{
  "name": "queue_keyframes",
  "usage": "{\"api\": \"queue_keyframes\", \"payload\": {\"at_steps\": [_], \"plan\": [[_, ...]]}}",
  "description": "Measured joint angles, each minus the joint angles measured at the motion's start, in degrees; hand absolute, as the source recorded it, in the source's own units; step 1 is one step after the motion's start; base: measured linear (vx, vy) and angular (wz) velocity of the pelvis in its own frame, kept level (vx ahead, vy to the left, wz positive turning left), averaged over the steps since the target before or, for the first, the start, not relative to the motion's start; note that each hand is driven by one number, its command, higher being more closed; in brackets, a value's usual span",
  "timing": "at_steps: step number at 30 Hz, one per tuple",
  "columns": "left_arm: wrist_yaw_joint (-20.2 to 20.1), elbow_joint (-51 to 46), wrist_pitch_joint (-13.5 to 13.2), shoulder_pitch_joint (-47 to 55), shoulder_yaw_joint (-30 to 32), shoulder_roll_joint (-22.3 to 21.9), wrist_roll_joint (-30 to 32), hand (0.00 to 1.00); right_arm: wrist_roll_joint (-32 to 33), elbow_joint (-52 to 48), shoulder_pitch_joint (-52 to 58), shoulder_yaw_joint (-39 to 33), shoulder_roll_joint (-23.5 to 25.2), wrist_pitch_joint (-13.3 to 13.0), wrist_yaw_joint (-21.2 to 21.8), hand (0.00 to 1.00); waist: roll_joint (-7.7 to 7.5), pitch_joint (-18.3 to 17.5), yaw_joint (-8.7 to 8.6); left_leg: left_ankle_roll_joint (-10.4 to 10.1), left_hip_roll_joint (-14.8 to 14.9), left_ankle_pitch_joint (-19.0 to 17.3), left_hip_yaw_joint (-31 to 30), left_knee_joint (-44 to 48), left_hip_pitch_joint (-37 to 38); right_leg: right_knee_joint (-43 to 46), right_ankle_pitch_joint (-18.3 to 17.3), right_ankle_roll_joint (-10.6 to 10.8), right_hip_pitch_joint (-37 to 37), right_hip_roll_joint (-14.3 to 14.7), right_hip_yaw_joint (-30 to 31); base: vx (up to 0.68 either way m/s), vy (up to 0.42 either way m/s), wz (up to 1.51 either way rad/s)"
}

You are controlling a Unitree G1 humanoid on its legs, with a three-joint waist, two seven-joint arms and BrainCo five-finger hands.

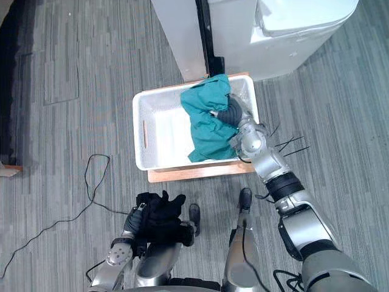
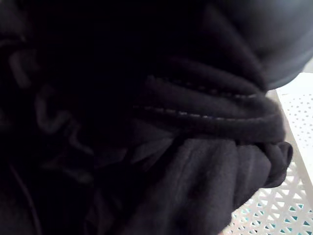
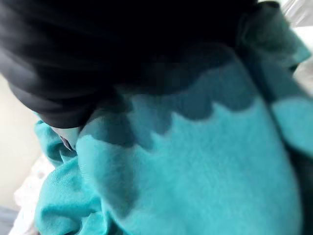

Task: Tidy the bed and pick cloth on bed and put in laundry

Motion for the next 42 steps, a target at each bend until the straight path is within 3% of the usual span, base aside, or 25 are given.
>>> {"api": "queue_keyframes", "payload": {"at_steps": [3, 6, 8, 10, 11, 14, 22, 28, 33, 35, 36, 42], "plan": [[1.2, -2.8, 0.0, -0.3, -0.6, 0.0, 0.0, 1.0, -6.3, -2.6, 1.6, -2.0, 0.4, 0.8, -2.2, 0.0, -0.07, 0.0, -0.56, 0.0, 0.1, 0.0, 0.5, -0.2, 1.1, 0.1, 0.3, -0.4, 0.5, 0.3, 1.1, -0.01, 0.019, -0.09], [2.0, -7.3, 0.1, -0.3, -0.7, 0.3, 0.7, 1.0, -12.8, -10.9, 10.3, -6.9, 3.0, 1.2, -5.1, 0.0, -0.73, -0.5, -0.89, 0.3, 0.4, -0.3, 1.6, -1.2, 4.4, 0.0, 0.3, -0.4, 2.7, 0.7, 2.2, -0.01, 0.013, -0.19], [2.3, -9.7, 0.1, -0.5, -0.2, 0.9, 1.3, 1.0, -16.3, -14.8, 17.7, -8.6, 5.0, 1.2, -6.1, 0.0, -1.97, -2.2, -1.04, 0.4, 1.1, -0.7, 2.3, -1.7, 5.5, -0.1, 0.1, -0.5, 3.5, 1.1, 3.0, -0.01, -0.012, -0.23], [2.4, -12.2, 0.4, -0.5, 0.1, 2.7, 3.1, 1.0, -18.5, -17.8, 26.9, -10.4, 7.5, 1.2, -6.6, 0.0, -4.5, -5.6, -1.47, 0.3, 1.1, -0.7, 3.0, -2.5, 6.5, -0.1, -1.0, 0.0, 3.8, 1.2, 3.7, 0.0, -0.03, -0.12], [2.6, -13.4, 0.7, -0.8, 0.9, 3.2, 3.9, 1.0, -19.6, -19.9, 33.9, -12.3, 9.5, 1.2, -7.4, 0.0, -5.8, -7.3, -2.52, 0.1, 1.2, -0.8, 3.0, -3.0, 8.4, -0.2, -2.3, 0.6, 5.6, 1.2, 4.0, 0.0, 0.0, 0.0], [3.5, -15.2, 1.2, -0.6, 3.1, 3.3, 4.7, 1.0, -20.6, -24.2, 44.4, -16.1, 12.2, 1.2, -7.7, 0.0, -6.87, -12.2, -4.38, -0.5, 1.9, -1.8, 3.7, -3.9, 10.0, -0.2, -4.0, 0.3, 6.8, 1.7, 4.6, -0.01, -0.025, -0.12], [5.7, -21.9, 2.0, -6.4, 9.8, 4.7, 4.4, 1.0, -20.1, -24.5, 52.9, -20.0, 14.4, 1.3, -7.2, 0.0, -7.21, -17.9, -5.88, -0.9, 3.2, -1.9, 7.0, -4.9, 13.0, -0.2, -3.7, 0.7, 7.5, 2.9, 7.1, -0.01, -0.022, -0.21], [11.3, -10.5, 3.2, -21.7, 11.5, 9.7, 4.1, 1.0, -17.8, -26.2, 53.2, -20.0, 14.7, 1.2, -7.0, 0.0, -7.91, -17.6, -7.49, -1.0, 3.4, -2.0, 9.3, -3.6, 11.4, -0.2, -2.1, 0.3, 4.9, 3.0, 9.2, -0.05, -0.008, -0.18], [14.8, -0.9, 4.8, -31.4, 11.2, 12.2, 4.7, 1.0, -15.7, -28.4, 51.5, -18.6, 15.0, 1.1, -7.8, 0.0, -10.02, -11.9, -10.47, -1.3, 3.9, -2.9, 9.7, 1.3, 5.4, -0.2, -1.0, -1.0, 1.0, 2.9, 9.8, -0.15, -0.028, -0.08], [14.8, 1.1, 5.6, -32.6, 10.8, 12.1, 5.0, 1.0, -15.7, -28.5, 51.1, -17.4, 15.0, 1.2, -8.6, 0.0, -10.2, -10.1, -10.48, -1.3, 4.1, -3.1, 10.8, 2.3, 3.7, -0.2, -0.5, -1.8, -0.8, 3.1, 10.8, -0.14, -0.028, -0.27], [14.8, 2.7, 5.8, -33.5, 10.4, 12.1, 5.1, 0.0, -15.7, -28.5, 50.4, -17.0, 15.0, 1.2, -8.7, 0.0, -10.0, -8.4, -10.56, -1.2, 4.2, -3.3, 11.2, 3.1, 2.9, -0.2, -0.3, -2.1, -1.5, 3.0, 10.9, -0.12, -0.015, -0.24], [14.7, 8.0, 6.9, -36.9, 9.3, 12.1, 5.2, 0.0, -15.4, -28.5, 46.3, -13.6, 15.4, 1.3, -10.3, 0.0, -9.73, -2.5, -10.36, -0.9, 5.2, -4.6, 12.2, 6.6, -0.4, -0.2, 0.8, -3.3, -3.9, 3.7, 12.3, -0.11, 0.005, -0.13]]}}
